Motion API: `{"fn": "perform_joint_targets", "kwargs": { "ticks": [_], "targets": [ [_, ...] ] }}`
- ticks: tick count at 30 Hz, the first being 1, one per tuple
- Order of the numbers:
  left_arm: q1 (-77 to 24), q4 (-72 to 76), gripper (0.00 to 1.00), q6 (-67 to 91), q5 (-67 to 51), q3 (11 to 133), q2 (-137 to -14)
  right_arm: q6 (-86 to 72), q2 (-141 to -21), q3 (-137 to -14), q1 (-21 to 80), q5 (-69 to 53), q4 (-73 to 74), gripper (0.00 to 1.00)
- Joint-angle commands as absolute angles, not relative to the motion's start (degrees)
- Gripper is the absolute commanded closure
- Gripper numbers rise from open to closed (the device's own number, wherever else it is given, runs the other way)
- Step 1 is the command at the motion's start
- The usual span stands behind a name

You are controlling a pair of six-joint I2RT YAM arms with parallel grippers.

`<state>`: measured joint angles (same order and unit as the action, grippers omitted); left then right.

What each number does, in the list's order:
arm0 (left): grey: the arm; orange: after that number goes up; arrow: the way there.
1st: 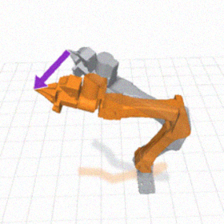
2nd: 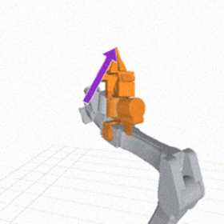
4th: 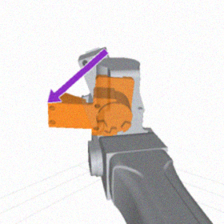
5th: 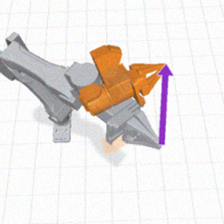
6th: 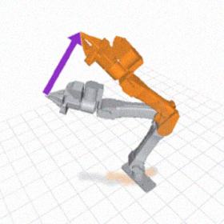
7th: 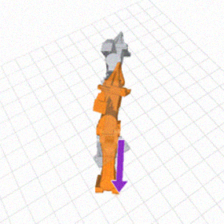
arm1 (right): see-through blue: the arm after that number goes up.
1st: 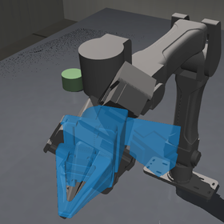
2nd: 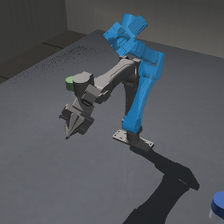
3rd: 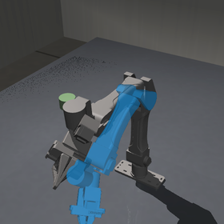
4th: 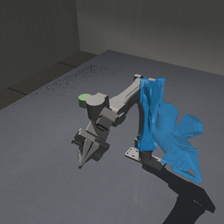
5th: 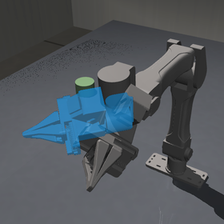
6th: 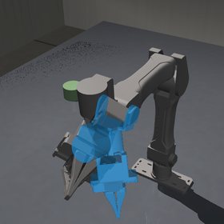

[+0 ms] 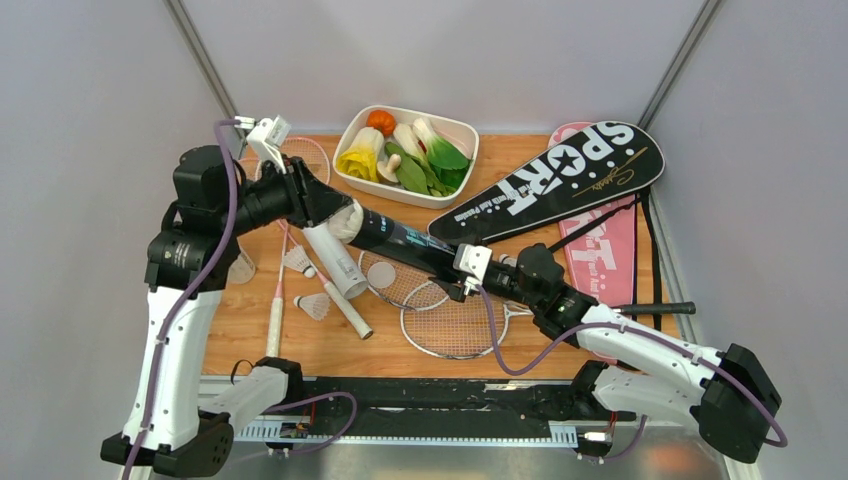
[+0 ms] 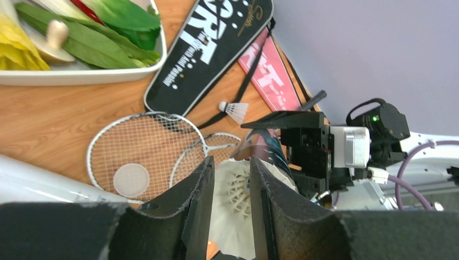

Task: Pack up the badminton gear
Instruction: Place the shuttlecock at the shuttle tube.

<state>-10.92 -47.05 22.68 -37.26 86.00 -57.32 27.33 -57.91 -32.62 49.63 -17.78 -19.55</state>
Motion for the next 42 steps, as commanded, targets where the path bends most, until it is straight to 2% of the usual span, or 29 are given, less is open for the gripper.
{"fn": "perform_joint_targets", "kwargs": {
  "ticks": [1, 6, 9, 16, 30, 42],
  "targets": [
    [-11.09, -45.98, 0.62, 22.13, -31.68, 91.03, -56.19, 27.97, -56.48, -33.31, 49.24, -19.6, -25.26, 0.43],
    [-11.07, -43.88, 0.6, 21.48, -32.33, 92.32, -54.76, 28.1, -56.43, -33.69, 49.07, -19.68, -24.5, 0.43],
    [-11.07, -42.12, 0.57, 21.75, -36.81, 92.02, -53.9, 28.35, -56.34, -33.88, 48.99, -19.36, -23.97, 0.43],
    [-11.11, -41.15, 0.56, 19.1, -44.41, 88.77, -51.68, 28.54, -56.7, -36.04, 47.89, -18.73, -21.62, 0.43],
    [-11.1, -47.19, 0.63, 14.77, -44.43, 85.14, -52.27, 29.47, -57.83, -37.53, 47.46, -18.37, -20.57, 0.44],
    [-11.14, -46.53, 0.71, 14.06, -44.83, 83.69, -53.41, 29.67, -57.48, -37.35, 47.46, -18.37, -20.21, 0.44]
  ]
}}
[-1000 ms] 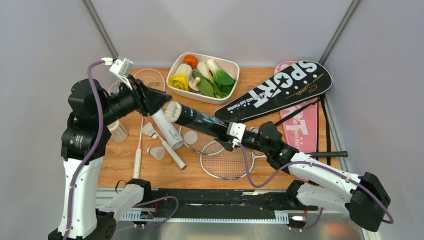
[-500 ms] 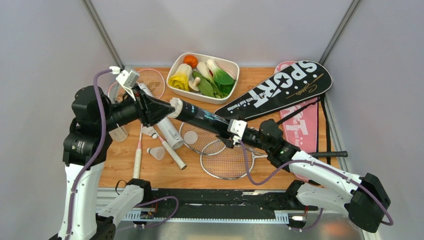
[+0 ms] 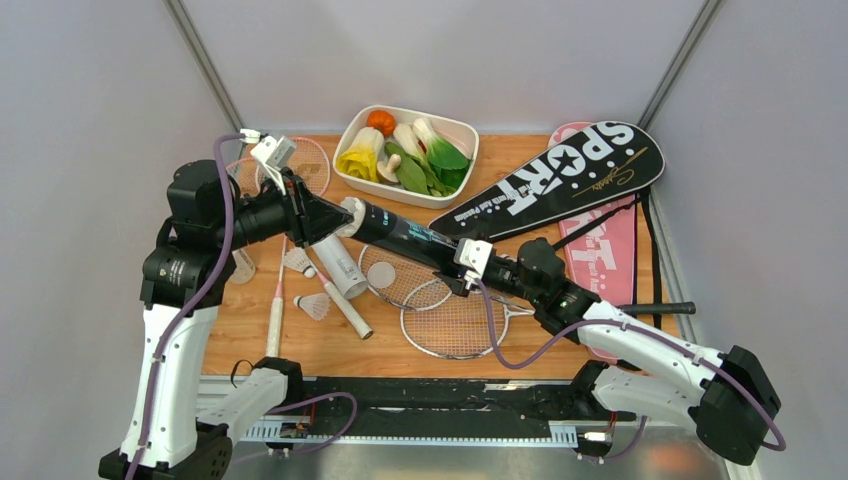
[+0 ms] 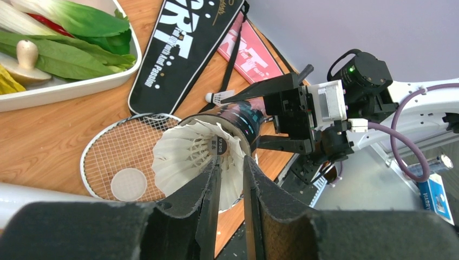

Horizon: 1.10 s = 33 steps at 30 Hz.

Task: Pack up the badminton gear
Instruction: Place the shuttlecock at the shuttle tube.

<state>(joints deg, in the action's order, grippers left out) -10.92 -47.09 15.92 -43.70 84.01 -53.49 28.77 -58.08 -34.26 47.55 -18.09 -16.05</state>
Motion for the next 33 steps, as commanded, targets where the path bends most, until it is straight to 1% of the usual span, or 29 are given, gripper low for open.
{"fn": "perform_joint_targets", "kwargs": {
  "ticks": [1, 8, 17, 19, 29, 30, 33],
  "targets": [
    [-11.15, -46.55, 0.72, 14.06, -44.8, 83.66, -53.43, 29.72, -57.48, -37.35, 47.48, -18.37, -20.13, 0.44],
    [-11.13, -46.76, 0.75, 14.78, -45.37, 84.07, -53.81, 30.45, -57.61, -37.33, 47.47, -18.16, -19.68, 0.44],
    [-11.14, -47.81, 0.62, 15.99, -43.27, 88.31, -54.7, 31.34, -57.79, -37.25, 47.47, -17.51, -18.59, 0.44],
    [-11.14, -48.1, 0.62, 15.57, -42.94, 88.29, -54.75, 31.3, -57.88, -37.43, 47.52, -17.58, -18.53, 0.44],
    [-11.12, -47.68, 0.61, 15.25, -44.9, 86.3, -54.61, 31.07, -59.08, -38.96, 47.51, -18.36, -17.75, 0.45],
    [-11.1, -47.66, 0.62, 15.28, -45.08, 85.84, -54.68, 31.03, -59.15, -39.2, 47.47, -18.37, -17.71, 0.45],
    [-11.15, -47.82, 0.67, 15.31, -44.79, 84.82, -54.45, 31.26, -58.96, -39.55, 47.46, -18.38, -17.43, 0.45]
  ]
}}
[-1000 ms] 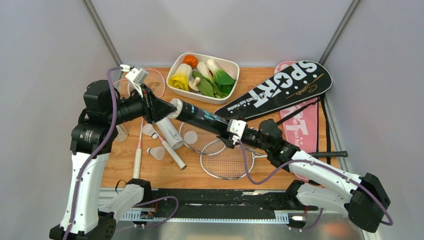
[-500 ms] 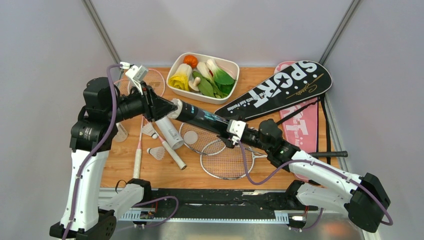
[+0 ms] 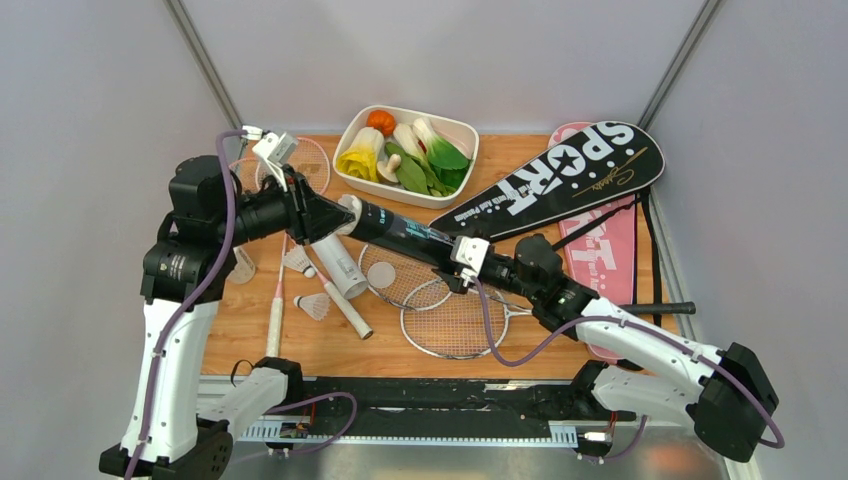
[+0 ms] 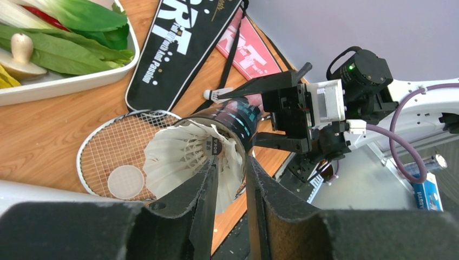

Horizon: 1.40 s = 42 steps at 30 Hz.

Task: Pack up the badminton gear
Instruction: Place the shuttlecock at the shuttle tube.

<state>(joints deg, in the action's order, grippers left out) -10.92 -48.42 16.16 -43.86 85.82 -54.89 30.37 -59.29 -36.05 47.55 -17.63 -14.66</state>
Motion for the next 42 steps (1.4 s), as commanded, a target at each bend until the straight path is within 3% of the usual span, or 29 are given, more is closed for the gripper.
{"fn": "perform_joint_targets", "kwargs": {
  "ticks": [1, 7, 17, 30, 42],
  "targets": [
    [-11.11, -47.9, 0.71, 15.26, -43.89, 84.35, -54.35, 31.37, -58.77, -39.55, 47.45, -18.49, -17.42, 0.46],
    [-11.09, -47.43, 0.99, 15.12, -45.27, 82.86, -55.11, 32.85, -58.42, -39.48, 47.47, -19.77, -17.13, 0.5],
    [-11.11, -38.02, 1.0, 23.58, -52.12, 76.15, -52.97, 32.82, -59.56, -39.3, 47.51, -22.72, -21.53, 0.54],
    [-11.15, -38.56, 1.0, 23.09, -49.63, 73.49, -51.15, 30.2, -59.18, -37.79, 47.4, -34.02, -31.08, 0.56],
    [-11.15, -37.26, 1.0, 24.43, -49.86, 71.73, -51.6, 30.63, -60.3, -38.86, 47.38, -32.14, -30.5, 0.57]
  ]
}}
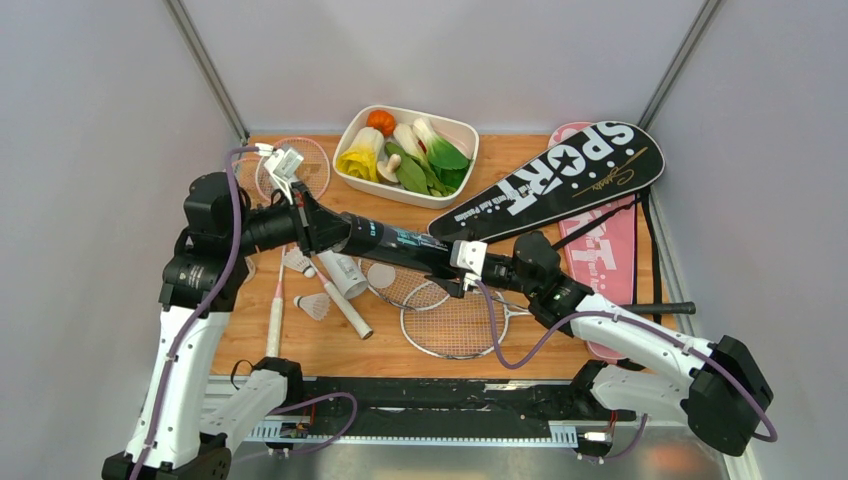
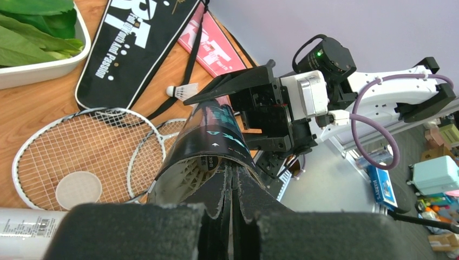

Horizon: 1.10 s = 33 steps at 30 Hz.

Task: Pack up the badminton gear
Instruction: Place the shuttlecock at the shuttle tube.

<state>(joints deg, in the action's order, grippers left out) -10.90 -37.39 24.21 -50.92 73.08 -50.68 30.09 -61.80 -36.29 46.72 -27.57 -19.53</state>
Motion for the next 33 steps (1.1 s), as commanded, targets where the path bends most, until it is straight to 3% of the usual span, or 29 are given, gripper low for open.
{"fn": "perform_joint_targets", "kwargs": {
  "ticks": [1, 7, 8, 12, 18, 28, 33],
  "targets": [
    [-11.16, -37.29, 1.0, 24.48, -50.04, 71.37, -51.66, 30.59, -60.29, -38.73, 47.37, -32.11, -30.52, 0.57],
    [-11.08, -37.51, 0.98, 24.4, -49.4, 71.06, -51.62, 30.24, -60.34, -38.47, 47.38, -31.68, -30.51, 0.57],
    [-11.08, -38.44, 0.95, 23.19, -48.74, 72.52, -51.74, 30.3, -60.18, -38.25, 47.4, -31.05, -30.17, 0.57],
    [-11.15, -44.71, 0.65, 19.21, -43.27, 78.95, -52.39, 30.2, -59.18, -36.15, 47.39, -27.75, -29.02, 0.58],
    [-11.08, -47.6, 0.48, 17.49, -38.04, 86.31, -52.78, 30.78, -58.45, -34.18, 47.29, -25.66, -26.29, 0.58],
    [-11.15, -44.64, 0.47, 17.39, -35.0, 91.61, -52.22, 28.64, -56.17, -33.23, 47.29, -21.0, -21.86, 0.58],
    [-11.09, -46.55, 0.48, 14.89, -30.68, 92.14, -52.25, 21.79, -53.74, -33.46, 47.35, -13.17, -19.53, 0.57]
  ]
}}
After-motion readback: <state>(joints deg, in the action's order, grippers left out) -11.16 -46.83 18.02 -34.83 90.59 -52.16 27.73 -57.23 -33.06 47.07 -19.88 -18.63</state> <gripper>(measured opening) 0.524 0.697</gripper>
